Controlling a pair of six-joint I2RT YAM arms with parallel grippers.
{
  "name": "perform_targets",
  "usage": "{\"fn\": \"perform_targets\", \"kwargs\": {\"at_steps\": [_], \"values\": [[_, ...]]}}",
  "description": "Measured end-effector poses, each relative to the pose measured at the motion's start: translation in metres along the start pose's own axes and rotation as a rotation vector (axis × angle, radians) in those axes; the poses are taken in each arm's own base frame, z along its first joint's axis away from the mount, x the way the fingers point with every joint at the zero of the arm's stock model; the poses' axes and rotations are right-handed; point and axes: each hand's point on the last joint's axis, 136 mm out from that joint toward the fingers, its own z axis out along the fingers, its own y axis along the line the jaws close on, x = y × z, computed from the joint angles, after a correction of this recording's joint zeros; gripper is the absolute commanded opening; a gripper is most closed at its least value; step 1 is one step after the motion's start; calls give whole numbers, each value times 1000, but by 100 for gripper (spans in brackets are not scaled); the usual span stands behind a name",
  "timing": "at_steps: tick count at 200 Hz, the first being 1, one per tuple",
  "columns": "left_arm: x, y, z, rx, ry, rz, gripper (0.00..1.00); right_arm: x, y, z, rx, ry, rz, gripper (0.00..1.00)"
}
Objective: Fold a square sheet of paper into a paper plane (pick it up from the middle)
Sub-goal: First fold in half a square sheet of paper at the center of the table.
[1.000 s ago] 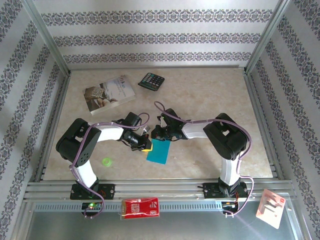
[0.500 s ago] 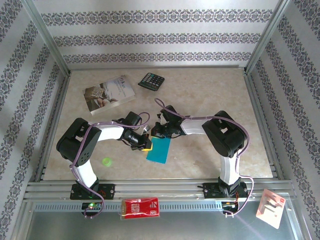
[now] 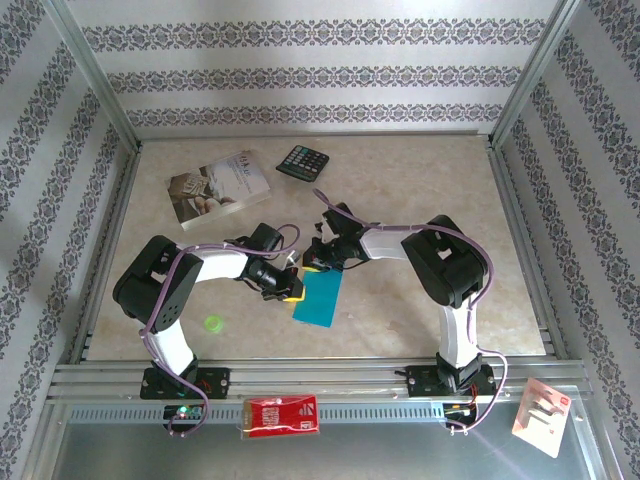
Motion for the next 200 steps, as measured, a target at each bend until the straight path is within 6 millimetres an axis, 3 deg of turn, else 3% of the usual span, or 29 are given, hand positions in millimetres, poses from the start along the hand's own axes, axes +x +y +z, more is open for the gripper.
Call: {"fn": "perform_targets", "kwargs": {"at_steps": [60, 119, 171, 200], "values": [[-2, 0, 0, -2, -9, 6, 0, -14, 1, 0, -16, 1, 24, 0], [-3, 0, 0, -2, -10, 7, 0, -71, -11, -13, -17, -152, 53, 0], [-4, -2, 0, -2, -13, 11, 0, -73, -11, -15, -15, -155, 54, 0], [-5, -3, 0, -3, -14, 14, 0, -93, -28, -40, 35, -256, 38, 0]]}}
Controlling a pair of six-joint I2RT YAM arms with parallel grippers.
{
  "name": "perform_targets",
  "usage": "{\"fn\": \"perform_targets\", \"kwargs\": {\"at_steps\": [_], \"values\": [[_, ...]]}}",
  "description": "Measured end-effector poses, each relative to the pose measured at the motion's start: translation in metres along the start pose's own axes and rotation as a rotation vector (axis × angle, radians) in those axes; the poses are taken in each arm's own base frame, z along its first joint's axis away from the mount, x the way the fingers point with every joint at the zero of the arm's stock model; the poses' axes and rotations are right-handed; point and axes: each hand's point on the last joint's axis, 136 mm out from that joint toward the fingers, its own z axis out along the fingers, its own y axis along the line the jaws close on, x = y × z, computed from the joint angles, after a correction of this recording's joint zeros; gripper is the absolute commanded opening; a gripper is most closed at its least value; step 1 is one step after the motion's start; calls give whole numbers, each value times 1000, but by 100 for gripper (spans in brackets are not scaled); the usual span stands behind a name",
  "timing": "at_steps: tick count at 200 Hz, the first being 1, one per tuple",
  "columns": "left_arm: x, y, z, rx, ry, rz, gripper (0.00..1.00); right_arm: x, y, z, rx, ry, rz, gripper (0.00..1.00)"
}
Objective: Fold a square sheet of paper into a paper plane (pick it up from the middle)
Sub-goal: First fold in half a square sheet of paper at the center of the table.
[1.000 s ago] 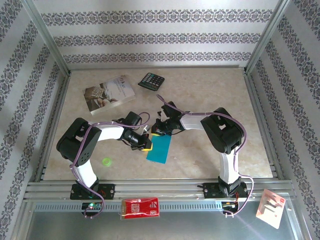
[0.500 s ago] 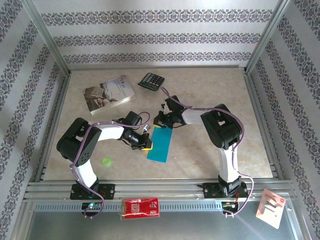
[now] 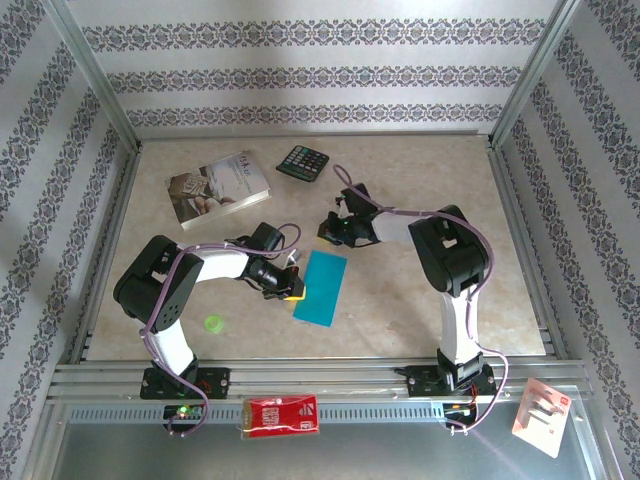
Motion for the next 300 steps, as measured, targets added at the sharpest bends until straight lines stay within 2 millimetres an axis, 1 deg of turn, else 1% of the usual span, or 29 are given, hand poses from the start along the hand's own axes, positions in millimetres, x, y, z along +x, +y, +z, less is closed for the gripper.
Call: {"fn": "perform_targets", "kwargs": {"at_steps": [11, 21, 27, 38, 63, 86, 110, 128, 151, 198, 218, 258, 291, 300], "values": [[0, 0, 0, 0, 0, -3, 0, -3, -7, -13, 14, -27, 2, 0], [0, 0, 0, 0, -1, -4, 0, -1, -7, -22, 13, -41, -6, 0], [0, 0, 0, 0, -1, -6, 0, 3, -6, -26, 9, -43, -17, 0], [-1, 0, 0, -1, -1, -6, 0, 14, 0, -28, -1, -34, -40, 0], [-1, 0, 0, -2, -2, -6, 0, 55, 14, -18, -21, 37, -100, 0], [-1, 0, 0, -2, -2, -6, 0, 85, 26, -8, -38, 98, -144, 0], [-1, 0, 0, -2, -2, -6, 0, 98, 38, -4, -69, 121, -179, 0], [-1, 0, 0, -2, -2, -6, 0, 104, 37, 1, -68, 137, -184, 0], [0, 0, 0, -2, -2, -6, 0, 107, 28, 11, -45, 156, -173, 0], [0, 0, 0, -3, -1, -7, 0, 99, 28, 14, -44, 178, -149, 0], [0, 0, 0, -3, -2, -7, 0, 89, 26, 14, -33, 170, -133, 0], [0, 0, 0, -3, -1, -7, 0, 60, 20, 14, -6, 138, -112, 0], [0, 0, 0, -2, -2, -6, 0, 54, 19, 15, 12, 152, -110, 0], [-1, 0, 0, -2, -2, -6, 0, 50, 18, 14, 20, 146, -113, 0]]}}
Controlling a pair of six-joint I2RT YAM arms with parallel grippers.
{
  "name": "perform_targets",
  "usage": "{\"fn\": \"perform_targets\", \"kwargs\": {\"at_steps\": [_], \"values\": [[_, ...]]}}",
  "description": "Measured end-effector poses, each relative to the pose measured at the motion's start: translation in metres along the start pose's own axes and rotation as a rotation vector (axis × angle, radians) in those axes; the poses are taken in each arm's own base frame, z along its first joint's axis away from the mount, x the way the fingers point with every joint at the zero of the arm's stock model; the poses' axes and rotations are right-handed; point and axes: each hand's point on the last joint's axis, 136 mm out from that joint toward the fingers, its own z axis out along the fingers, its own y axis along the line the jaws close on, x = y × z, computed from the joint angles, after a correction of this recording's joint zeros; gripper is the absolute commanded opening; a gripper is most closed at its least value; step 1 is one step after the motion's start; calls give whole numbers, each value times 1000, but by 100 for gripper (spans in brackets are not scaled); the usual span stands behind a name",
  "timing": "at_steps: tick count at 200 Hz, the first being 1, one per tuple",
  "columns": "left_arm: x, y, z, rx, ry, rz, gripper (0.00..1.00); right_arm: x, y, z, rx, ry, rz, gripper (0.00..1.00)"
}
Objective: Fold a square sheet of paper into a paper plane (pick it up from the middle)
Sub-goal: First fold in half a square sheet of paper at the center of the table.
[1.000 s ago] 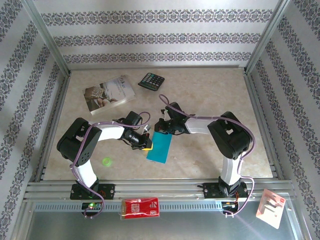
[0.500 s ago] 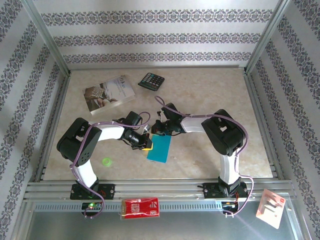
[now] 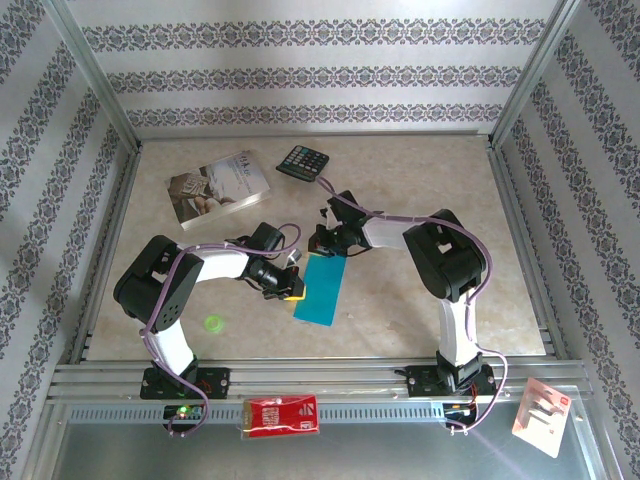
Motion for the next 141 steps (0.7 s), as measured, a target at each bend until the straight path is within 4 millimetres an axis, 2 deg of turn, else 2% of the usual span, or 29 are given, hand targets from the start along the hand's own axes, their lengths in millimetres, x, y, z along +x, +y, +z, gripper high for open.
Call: {"fn": "perform_targets", "kwargs": {"at_steps": [36, 57, 73, 94, 113, 141], "values": [[0, 0, 0, 0, 1, 0, 0, -40, -24, -21, 48, -98, 23, 0], [0, 0, 0, -1, 1, 0, 0, -50, -30, -36, 47, -131, 29, 0], [0, 0, 0, -1, 1, 0, 0, -39, -21, -47, 18, -138, 13, 0], [0, 0, 0, -1, 0, 0, 0, -13, 1, -53, -48, -118, -14, 0], [0, 0, 0, -1, 0, 0, 0, 11, 16, -45, -89, -80, -36, 0], [0, 0, 0, -1, 0, 0, 0, 36, 28, -28, -117, -24, -36, 0]]}}
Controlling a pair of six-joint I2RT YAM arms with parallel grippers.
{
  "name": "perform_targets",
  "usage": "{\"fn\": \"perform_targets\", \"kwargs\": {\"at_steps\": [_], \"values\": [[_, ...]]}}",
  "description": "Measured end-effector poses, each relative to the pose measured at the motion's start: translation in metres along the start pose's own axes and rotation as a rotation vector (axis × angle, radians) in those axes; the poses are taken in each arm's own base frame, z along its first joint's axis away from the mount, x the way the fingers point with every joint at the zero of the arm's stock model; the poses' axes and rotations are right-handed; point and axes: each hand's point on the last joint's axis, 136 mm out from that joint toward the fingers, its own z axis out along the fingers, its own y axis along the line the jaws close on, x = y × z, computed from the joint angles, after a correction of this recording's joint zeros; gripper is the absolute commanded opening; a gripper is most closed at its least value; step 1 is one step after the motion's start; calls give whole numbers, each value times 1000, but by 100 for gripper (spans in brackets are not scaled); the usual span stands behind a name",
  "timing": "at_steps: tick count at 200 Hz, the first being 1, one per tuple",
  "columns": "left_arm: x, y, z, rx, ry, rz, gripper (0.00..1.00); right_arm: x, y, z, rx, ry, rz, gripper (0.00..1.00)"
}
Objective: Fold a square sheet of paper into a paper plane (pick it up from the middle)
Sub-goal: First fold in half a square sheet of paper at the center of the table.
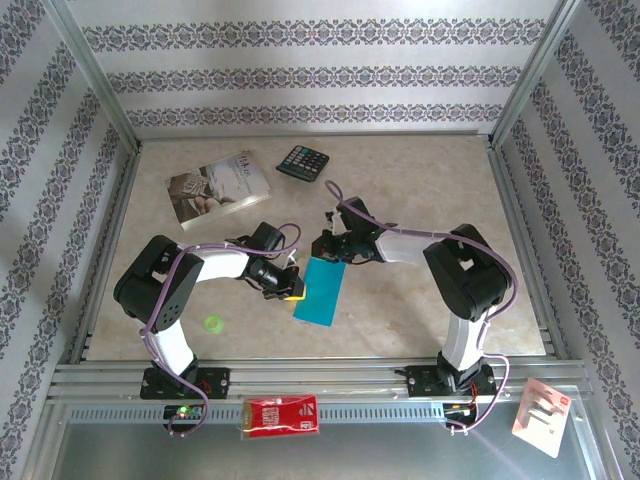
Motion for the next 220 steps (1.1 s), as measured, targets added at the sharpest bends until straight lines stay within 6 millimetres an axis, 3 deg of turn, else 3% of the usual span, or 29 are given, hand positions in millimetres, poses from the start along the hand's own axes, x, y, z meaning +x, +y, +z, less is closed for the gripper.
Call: {"fn": "perform_targets", "kwargs": {"at_steps": [20, 57, 79, 113, 138, 191, 220], "values": [[0, 0, 0, 0, 0, 0, 0, 7, 2, 13, -17, 21, 6, 0], [0, -1, 0, -4, -2, 1, 0, 14, -17, 28, 8, 47, 43, 0], [0, -2, -1, -18, -6, -5, 3, 14, -18, 28, -5, 44, 41, 0], [0, -5, -2, -35, -19, -27, 15, 14, -19, 27, -22, 42, 20, 0], [-1, -12, -9, -24, -36, -57, 16, 13, -19, 27, -32, 42, 8, 0], [-25, -25, -21, 48, -113, -103, 1, 14, -19, 27, -47, 35, 1, 0], [-40, -27, -18, 59, -127, -103, 0, 14, -19, 27, -54, 30, -2, 0]]}}
